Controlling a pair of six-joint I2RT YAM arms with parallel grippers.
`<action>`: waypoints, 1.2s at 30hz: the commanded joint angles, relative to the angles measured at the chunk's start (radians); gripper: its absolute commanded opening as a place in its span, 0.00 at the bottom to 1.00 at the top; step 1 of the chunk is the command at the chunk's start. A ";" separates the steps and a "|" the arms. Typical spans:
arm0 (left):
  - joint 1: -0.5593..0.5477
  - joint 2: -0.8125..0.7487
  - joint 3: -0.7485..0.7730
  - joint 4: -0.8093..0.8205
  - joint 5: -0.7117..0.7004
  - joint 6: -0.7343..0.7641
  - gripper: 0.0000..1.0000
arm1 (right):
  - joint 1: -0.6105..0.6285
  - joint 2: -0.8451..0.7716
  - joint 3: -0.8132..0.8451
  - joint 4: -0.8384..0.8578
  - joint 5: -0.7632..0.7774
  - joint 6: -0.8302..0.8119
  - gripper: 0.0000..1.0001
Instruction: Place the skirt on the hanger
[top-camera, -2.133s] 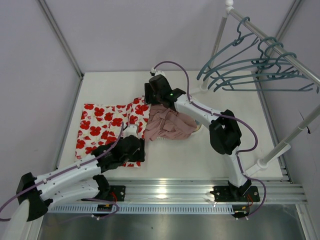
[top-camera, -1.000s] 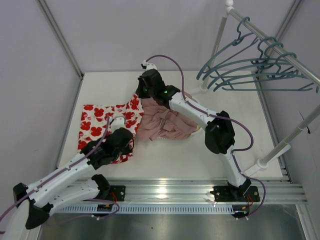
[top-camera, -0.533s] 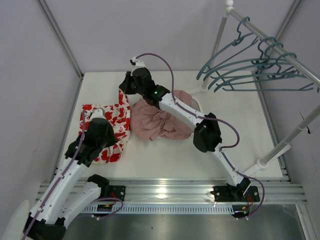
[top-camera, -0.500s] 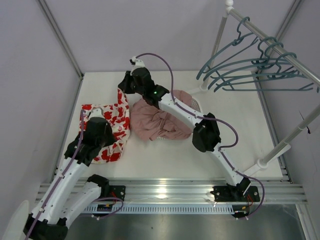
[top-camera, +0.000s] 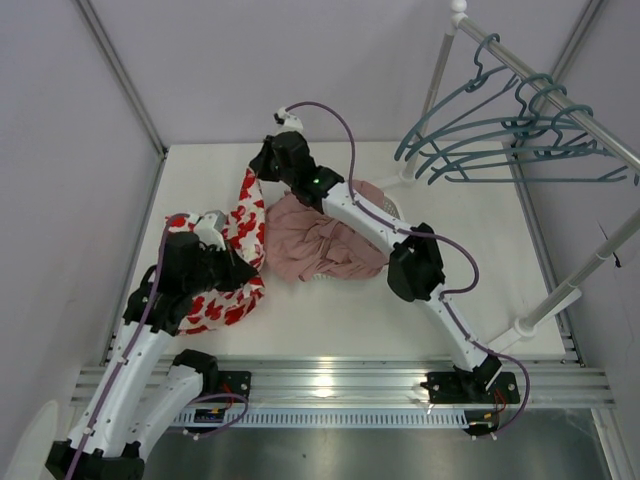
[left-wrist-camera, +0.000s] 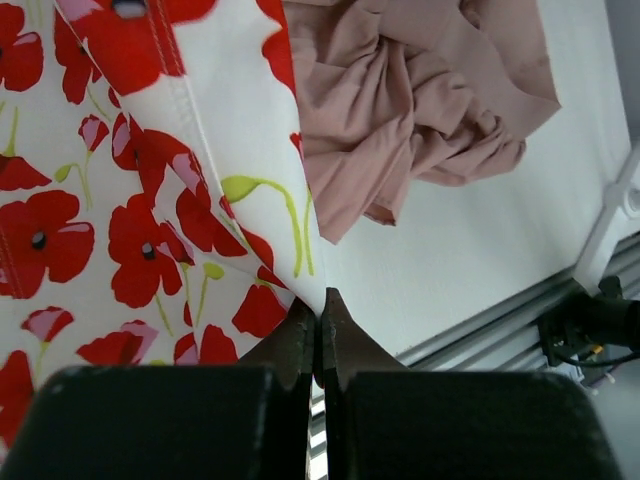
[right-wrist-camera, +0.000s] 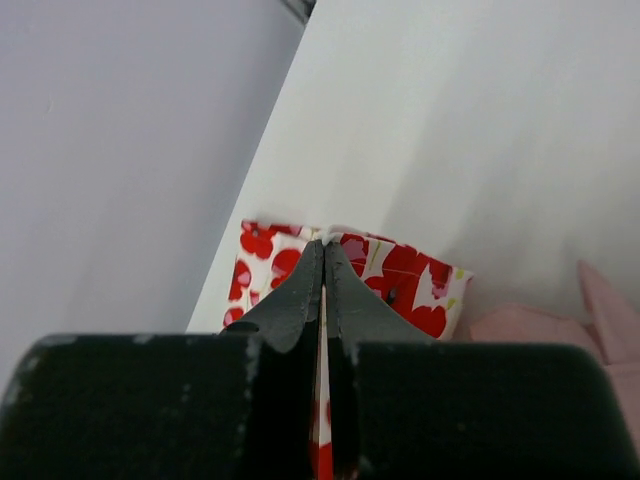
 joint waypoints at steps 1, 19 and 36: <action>0.001 -0.008 0.017 0.038 0.097 0.003 0.00 | -0.022 -0.104 0.019 0.026 0.061 -0.018 0.00; 0.377 -0.026 -0.026 -0.134 -0.235 -0.164 0.00 | 0.069 0.150 0.174 0.280 -0.137 0.031 0.00; 0.475 -0.002 0.048 -0.309 -0.608 -0.268 0.04 | 0.164 0.295 0.239 0.521 -0.058 0.177 0.00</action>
